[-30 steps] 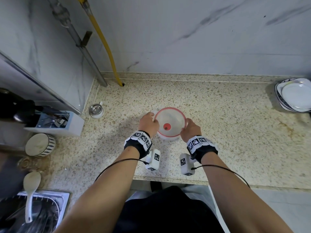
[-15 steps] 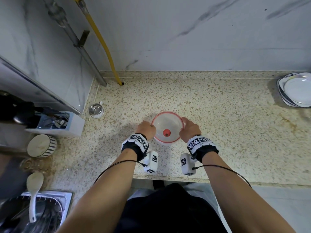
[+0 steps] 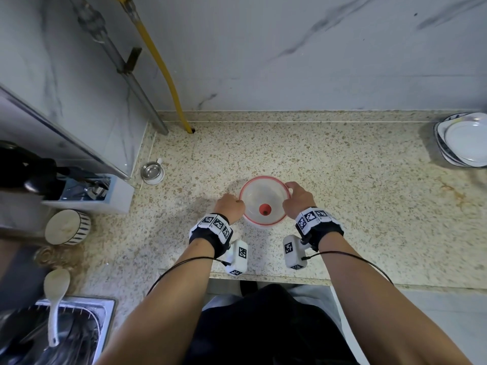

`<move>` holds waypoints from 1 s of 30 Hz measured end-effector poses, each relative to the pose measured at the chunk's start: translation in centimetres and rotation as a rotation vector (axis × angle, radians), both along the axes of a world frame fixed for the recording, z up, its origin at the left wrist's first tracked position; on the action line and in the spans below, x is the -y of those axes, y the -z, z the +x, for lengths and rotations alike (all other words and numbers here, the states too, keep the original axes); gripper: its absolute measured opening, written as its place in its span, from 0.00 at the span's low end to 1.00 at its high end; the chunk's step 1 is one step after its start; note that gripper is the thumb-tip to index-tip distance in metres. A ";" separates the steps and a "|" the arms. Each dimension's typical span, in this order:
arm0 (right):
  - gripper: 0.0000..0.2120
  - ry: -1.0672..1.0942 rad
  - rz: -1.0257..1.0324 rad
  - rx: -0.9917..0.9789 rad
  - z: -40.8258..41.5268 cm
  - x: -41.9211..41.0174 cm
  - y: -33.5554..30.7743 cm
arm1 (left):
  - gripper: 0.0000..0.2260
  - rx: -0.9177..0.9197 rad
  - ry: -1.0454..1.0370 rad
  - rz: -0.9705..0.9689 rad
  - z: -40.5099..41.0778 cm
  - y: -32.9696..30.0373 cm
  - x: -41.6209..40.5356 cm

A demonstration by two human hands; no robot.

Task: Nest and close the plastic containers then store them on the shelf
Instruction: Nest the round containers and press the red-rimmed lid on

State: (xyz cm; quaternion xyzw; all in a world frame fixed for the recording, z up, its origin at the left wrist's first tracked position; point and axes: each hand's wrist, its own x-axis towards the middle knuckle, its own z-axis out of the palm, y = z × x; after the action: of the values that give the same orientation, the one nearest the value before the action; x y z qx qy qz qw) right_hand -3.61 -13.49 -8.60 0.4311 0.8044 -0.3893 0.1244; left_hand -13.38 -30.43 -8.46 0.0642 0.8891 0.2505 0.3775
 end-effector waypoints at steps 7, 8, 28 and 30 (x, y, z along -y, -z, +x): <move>0.16 0.140 -0.051 -0.009 2.4 -1.1 0.8 | 0.09 0.041 -0.103 0.097 0.4 0.7 1.3; 0.16 0.149 -0.065 -0.011 2.7 -1.2 0.9 | 0.13 0.020 -0.122 0.105 0.7 0.6 1.3; 0.17 0.109 0.078 -0.329 6.3 -7.2 -7.2 | 0.11 -0.354 -0.341 0.242 5.9 -9.2 -7.2; 0.18 0.118 0.107 -0.362 6.8 -8.5 -8.6 | 0.11 -0.374 -0.367 0.271 6.6 -10.7 -8.5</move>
State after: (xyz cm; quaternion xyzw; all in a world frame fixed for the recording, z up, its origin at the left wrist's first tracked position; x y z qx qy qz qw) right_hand 3.19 -4.97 0.02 0.4065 0.8066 -0.4237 -0.0684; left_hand -6.77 -21.94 2.22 -0.0027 0.8984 0.4151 0.1433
